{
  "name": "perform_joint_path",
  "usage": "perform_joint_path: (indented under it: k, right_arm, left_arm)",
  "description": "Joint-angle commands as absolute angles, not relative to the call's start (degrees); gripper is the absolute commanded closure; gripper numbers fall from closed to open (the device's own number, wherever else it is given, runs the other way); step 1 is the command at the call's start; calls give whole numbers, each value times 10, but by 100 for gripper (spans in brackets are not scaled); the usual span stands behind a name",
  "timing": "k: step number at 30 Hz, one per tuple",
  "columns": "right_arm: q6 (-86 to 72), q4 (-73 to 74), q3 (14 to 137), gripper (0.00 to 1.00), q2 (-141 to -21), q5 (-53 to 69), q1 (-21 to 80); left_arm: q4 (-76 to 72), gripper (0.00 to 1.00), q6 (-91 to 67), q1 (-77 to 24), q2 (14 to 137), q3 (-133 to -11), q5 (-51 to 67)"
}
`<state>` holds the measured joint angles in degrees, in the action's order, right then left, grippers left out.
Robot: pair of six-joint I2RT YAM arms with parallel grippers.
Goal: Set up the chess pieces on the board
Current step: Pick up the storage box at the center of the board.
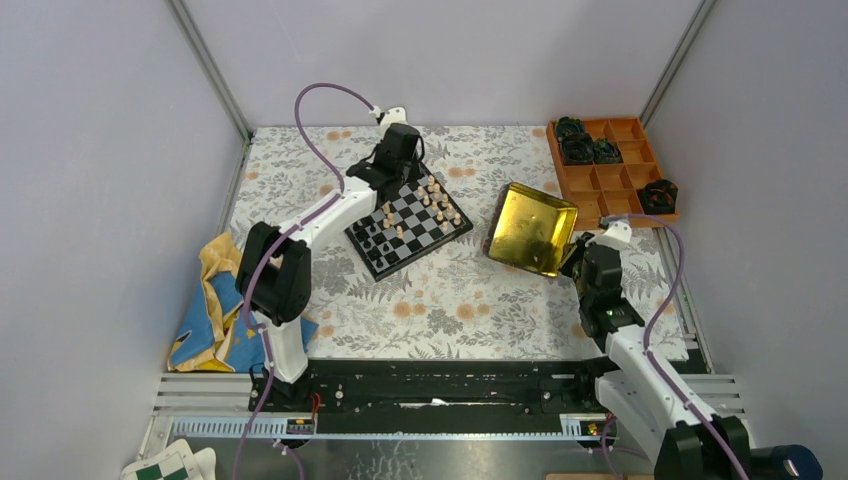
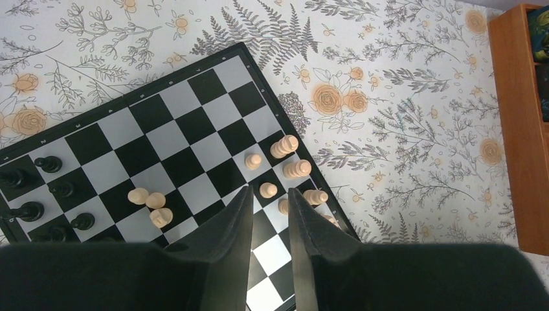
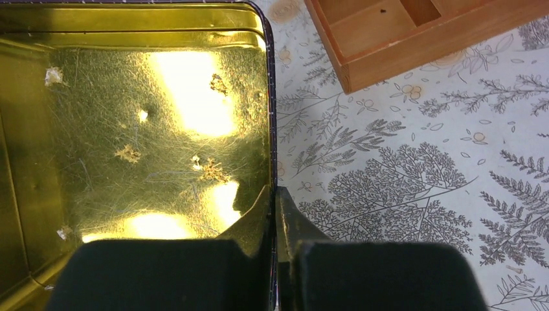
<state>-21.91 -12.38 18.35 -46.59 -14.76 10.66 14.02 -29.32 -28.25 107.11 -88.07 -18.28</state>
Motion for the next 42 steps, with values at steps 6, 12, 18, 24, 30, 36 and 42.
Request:
perform_joint_path:
  k: [6,12,18,24,30,36,42]
  right_arm:
    - [-151,-199,183,100,-390,-160,158]
    - [-118,-208,188,100,-394,-212,193]
    - [-79,-209,205,100,-389,-218,214]
    - [-13,-189,258,100,-398,-203,239]
    - [56,-179,288,100,-407,-220,261]
    - [124,-184,312,100,-435,-247,277]
    - [209,-225,338,100,-489,-272,277]
  left_arm:
    - [129,67,-295,-289,1067,-904,-200]
    - [131,67,-279,-295,1060,-912,-203]
    - [126,67,-270,-297,1051,-903,-209]
    - [124,67,-271,-297,1047,-901,-208]
    - [117,67,-274,-297,1037,-888,-206]
    - [111,67,-277,-297,1034,-883,-207]
    - [103,67,-278,-297,1021,-874,-208]
